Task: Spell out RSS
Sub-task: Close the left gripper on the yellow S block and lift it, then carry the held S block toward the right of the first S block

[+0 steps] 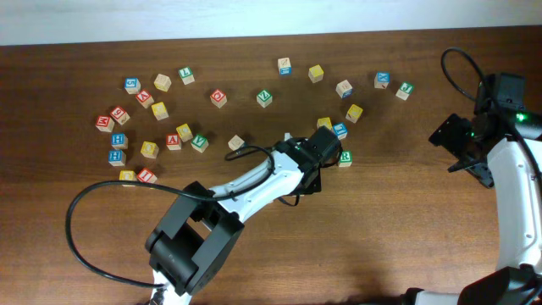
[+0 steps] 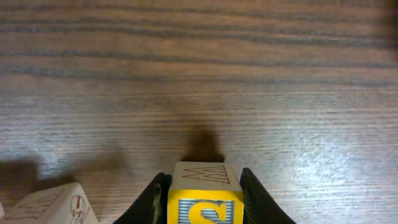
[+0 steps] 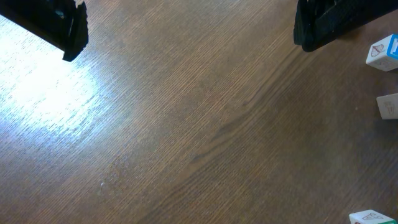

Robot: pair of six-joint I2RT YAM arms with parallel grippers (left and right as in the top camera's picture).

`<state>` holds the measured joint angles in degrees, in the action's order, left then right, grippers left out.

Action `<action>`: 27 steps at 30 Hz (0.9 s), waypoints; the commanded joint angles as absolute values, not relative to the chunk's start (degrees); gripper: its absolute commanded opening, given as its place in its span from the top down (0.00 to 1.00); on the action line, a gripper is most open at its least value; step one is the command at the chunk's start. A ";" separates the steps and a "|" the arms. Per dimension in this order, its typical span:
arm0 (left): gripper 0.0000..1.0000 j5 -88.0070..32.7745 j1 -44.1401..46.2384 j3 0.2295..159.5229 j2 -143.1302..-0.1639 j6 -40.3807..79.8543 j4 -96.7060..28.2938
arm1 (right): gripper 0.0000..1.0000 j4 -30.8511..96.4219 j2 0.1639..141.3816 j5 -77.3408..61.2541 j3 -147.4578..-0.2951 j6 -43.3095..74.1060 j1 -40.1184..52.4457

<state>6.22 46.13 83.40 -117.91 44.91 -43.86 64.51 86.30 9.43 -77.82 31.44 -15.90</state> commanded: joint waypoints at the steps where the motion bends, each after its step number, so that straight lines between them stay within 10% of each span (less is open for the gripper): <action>1: 0.74 7.97 46.35 82.96 -117.32 45.60 -43.09 | 0.02 64.49 85.86 10.15 -78.43 31.53 -16.16; 27: 0.71 9.32 47.99 82.89 -117.32 45.65 -44.14 | 0.02 64.49 85.86 10.13 -78.43 31.53 -16.16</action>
